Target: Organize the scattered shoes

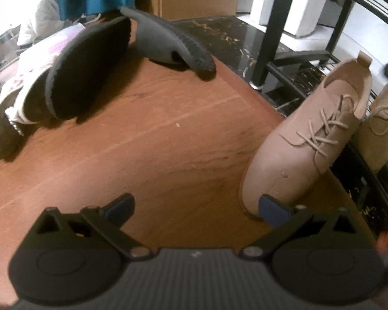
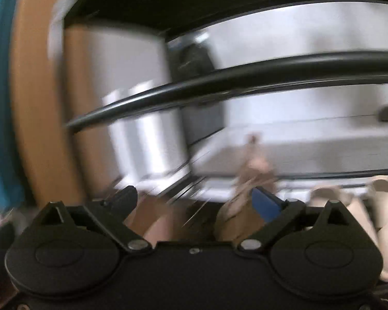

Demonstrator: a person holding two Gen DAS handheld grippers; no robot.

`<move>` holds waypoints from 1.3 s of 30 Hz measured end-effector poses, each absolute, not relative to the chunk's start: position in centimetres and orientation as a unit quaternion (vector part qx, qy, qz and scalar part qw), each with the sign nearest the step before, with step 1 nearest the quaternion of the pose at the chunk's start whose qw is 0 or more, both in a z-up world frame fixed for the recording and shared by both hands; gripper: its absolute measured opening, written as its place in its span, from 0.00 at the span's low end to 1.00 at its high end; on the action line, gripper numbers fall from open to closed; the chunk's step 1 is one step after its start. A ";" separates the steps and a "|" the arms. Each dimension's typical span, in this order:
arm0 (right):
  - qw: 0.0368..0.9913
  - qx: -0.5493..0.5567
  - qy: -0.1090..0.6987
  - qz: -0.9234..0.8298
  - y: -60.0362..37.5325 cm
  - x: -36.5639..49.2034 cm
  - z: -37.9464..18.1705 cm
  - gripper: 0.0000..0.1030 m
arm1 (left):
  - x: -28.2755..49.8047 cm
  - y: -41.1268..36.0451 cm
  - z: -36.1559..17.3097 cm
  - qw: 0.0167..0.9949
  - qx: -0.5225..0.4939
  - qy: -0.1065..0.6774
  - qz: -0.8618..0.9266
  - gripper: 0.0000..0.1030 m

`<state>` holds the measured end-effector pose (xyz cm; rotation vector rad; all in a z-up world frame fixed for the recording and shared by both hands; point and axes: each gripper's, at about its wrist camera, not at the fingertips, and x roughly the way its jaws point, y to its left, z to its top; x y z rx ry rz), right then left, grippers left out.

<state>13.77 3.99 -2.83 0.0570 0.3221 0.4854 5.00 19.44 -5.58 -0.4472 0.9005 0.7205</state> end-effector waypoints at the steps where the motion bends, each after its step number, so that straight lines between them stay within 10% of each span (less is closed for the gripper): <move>1: 0.955 0.025 0.171 0.241 4.4 13.7 -3.1 0.94 | 4.8 19.4 -5.2 0.818 -0.204 0.413 0.345 0.99; 15: 0.923 -0.039 0.309 0.226 11.5 16.4 -6.1 0.78 | 4.7 20.3 -5.4 0.809 -0.214 0.418 0.353 0.99; 22: 0.913 0.018 0.311 0.264 9.3 17.1 -6.9 0.47 | 4.7 20.4 -5.7 0.807 -0.216 0.422 0.351 0.99; 39: 0.933 0.216 0.209 0.200 8.3 24.2 -3.9 0.40 | 5.0 20.2 -6.0 0.806 -0.215 0.427 0.349 0.99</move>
